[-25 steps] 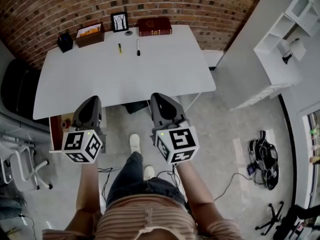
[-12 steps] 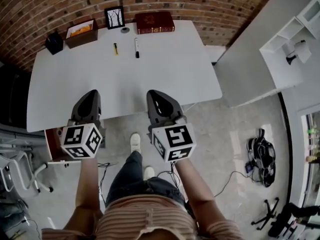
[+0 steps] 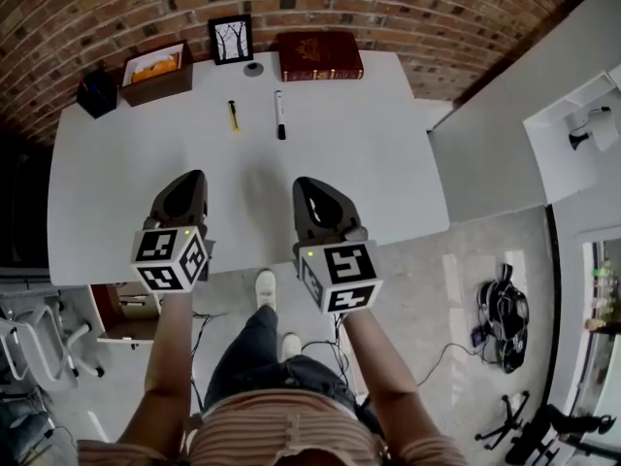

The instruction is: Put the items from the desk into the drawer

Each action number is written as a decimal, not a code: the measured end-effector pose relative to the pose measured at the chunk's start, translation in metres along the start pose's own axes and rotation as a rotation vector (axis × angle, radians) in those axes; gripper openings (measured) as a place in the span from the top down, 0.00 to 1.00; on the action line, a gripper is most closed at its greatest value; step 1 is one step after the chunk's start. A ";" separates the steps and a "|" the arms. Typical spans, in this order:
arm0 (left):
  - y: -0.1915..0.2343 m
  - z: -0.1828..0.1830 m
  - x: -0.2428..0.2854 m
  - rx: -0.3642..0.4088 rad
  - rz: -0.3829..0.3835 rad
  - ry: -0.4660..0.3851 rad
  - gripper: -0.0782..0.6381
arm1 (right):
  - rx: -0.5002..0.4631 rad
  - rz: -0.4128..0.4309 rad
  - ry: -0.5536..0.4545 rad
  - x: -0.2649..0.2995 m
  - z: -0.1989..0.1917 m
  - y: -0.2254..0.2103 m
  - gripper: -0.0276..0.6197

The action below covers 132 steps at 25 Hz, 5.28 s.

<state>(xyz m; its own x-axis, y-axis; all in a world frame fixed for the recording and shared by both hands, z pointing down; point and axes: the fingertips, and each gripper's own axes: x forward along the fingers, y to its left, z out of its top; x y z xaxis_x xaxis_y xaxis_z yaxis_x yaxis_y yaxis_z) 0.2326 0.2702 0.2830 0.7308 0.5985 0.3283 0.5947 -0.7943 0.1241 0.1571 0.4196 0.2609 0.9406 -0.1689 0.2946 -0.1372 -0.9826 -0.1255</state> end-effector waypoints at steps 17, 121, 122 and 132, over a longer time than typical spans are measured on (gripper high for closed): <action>0.059 -0.052 0.183 -0.116 -0.014 0.279 0.75 | 0.028 -0.019 0.107 0.115 -0.021 -0.030 0.93; 0.145 0.091 0.071 -0.065 0.302 -0.075 0.82 | -0.112 0.175 0.152 0.217 0.051 0.060 0.93; 0.147 0.091 0.064 -0.066 0.315 -0.080 0.82 | -0.115 0.189 0.148 0.216 0.051 0.066 0.93; 0.167 0.078 -0.024 -0.095 0.480 -0.110 0.82 | -0.153 0.355 0.131 0.197 0.048 0.130 0.93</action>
<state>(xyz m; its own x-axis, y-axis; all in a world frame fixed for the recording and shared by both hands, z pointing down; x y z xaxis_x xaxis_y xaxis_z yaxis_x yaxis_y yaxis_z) 0.3405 0.1317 0.2231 0.9486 0.1668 0.2689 0.1537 -0.9857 0.0694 0.3394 0.2621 0.2570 0.7801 -0.4985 0.3782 -0.5002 -0.8599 -0.1018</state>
